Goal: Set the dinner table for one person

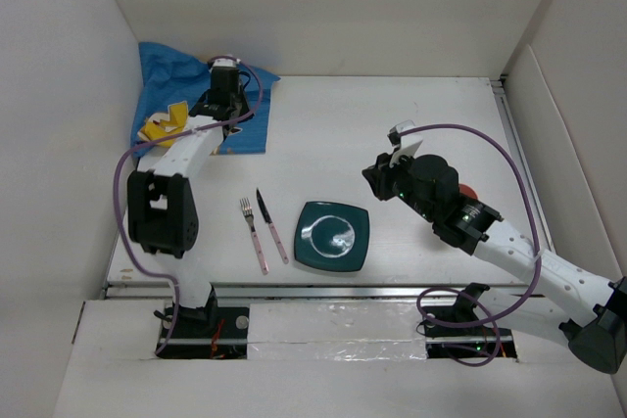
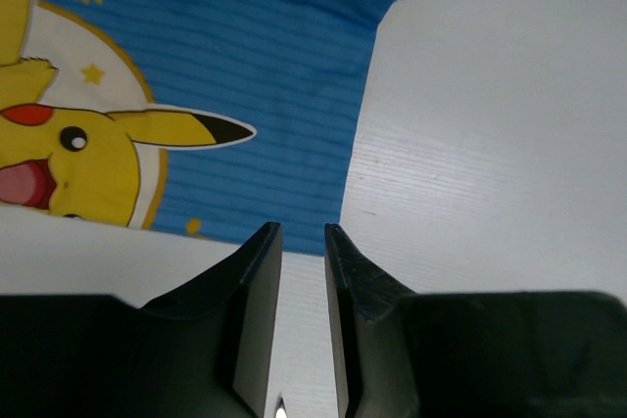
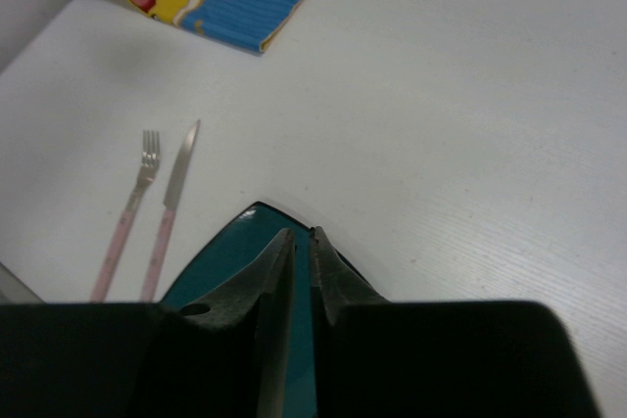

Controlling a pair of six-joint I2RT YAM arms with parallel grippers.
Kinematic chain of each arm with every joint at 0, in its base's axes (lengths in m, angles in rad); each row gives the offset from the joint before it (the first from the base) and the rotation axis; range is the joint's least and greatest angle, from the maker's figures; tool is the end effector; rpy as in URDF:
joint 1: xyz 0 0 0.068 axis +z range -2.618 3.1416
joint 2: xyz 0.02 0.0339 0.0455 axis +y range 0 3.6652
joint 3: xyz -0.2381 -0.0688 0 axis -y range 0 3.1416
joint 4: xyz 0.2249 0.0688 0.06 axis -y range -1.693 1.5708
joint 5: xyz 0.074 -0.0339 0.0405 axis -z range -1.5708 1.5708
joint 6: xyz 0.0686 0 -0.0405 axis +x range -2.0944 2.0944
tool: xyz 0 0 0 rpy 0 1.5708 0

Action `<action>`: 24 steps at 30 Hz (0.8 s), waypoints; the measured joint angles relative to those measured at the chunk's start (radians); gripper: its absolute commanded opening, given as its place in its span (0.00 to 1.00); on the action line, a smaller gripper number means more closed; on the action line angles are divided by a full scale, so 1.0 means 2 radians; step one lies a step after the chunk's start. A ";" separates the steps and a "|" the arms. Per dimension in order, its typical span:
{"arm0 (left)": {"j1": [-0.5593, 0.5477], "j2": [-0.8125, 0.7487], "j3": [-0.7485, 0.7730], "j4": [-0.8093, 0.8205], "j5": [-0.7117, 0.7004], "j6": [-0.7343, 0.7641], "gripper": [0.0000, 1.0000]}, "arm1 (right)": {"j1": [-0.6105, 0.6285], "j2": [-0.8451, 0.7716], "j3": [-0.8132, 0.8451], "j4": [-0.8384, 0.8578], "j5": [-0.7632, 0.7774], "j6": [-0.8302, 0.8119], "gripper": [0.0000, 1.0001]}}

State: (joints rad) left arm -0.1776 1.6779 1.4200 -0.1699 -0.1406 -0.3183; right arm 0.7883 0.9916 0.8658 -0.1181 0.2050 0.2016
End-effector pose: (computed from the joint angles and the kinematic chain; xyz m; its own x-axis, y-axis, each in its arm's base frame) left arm 0.4026 -0.0625 0.2920 -0.4033 -0.2424 -0.8824 -0.0809 0.9699 -0.2295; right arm 0.1913 0.1726 0.3100 -0.2780 -0.0015 -0.9606 -0.5097 0.8479 0.1461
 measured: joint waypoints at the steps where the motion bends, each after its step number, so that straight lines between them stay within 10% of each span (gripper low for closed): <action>1: -0.003 0.035 0.020 -0.008 -0.002 0.007 0.24 | -0.003 0.005 -0.003 0.004 -0.001 0.000 0.39; 5: -0.010 0.143 0.058 -0.020 0.003 0.023 0.45 | -0.015 0.018 -0.016 0.013 -0.014 -0.002 0.56; 13: -0.023 0.241 0.114 -0.048 0.015 0.046 0.57 | -0.027 0.062 -0.032 0.045 -0.044 -0.002 0.59; 24: -0.058 0.325 0.234 -0.096 -0.010 0.063 0.13 | -0.032 0.096 -0.032 0.063 -0.066 -0.002 0.59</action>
State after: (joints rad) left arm -0.2943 2.3272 1.8881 -0.3611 -0.1612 -0.1928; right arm 0.7235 1.1839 0.8013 0.0086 0.0731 0.1982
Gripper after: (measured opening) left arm 0.181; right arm 0.590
